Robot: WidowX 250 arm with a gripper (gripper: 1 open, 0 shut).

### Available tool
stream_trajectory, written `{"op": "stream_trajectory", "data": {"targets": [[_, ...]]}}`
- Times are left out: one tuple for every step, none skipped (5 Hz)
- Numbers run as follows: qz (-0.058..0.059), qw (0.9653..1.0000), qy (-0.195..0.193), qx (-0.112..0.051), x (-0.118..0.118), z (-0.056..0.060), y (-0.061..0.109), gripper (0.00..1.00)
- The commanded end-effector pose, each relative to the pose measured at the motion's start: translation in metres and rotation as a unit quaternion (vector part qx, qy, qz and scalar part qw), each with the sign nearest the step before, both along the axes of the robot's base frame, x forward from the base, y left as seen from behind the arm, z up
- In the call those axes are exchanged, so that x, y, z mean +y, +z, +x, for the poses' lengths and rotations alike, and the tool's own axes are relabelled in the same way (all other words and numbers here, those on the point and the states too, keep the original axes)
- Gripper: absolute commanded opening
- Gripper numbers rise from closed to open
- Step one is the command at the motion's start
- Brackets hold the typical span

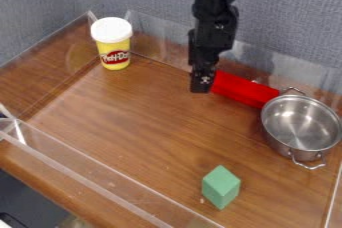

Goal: Put red object to the left side of the table

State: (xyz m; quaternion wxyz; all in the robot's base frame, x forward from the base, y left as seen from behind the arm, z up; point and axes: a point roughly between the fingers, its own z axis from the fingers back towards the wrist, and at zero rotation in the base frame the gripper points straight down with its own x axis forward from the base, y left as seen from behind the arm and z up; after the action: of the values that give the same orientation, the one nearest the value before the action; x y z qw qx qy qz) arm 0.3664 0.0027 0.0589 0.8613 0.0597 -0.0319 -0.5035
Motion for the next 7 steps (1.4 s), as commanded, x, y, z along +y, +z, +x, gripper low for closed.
{"op": "stream_trajectory", "data": {"targets": [[-0.001, 0.9991, -0.014, -0.04, -0.007, 0.014, 0.016, 1.0], [0.0, 0.9989, -0.017, -0.043, -0.009, 0.018, 0.011, 1.0], [0.0, 0.9988, -0.018, -0.045, -0.011, 0.022, 0.005, 1.0], [0.0, 0.9987, -0.02, -0.047, -0.013, 0.026, 0.002, 1.0], [0.001, 0.9985, -0.021, -0.05, -0.015, 0.03, -0.001, 1.0], [0.001, 0.9984, -0.023, -0.052, -0.017, 0.033, -0.005, 1.0], [0.0, 0.9982, -0.026, -0.053, -0.019, 0.037, -0.009, 1.0]]}}
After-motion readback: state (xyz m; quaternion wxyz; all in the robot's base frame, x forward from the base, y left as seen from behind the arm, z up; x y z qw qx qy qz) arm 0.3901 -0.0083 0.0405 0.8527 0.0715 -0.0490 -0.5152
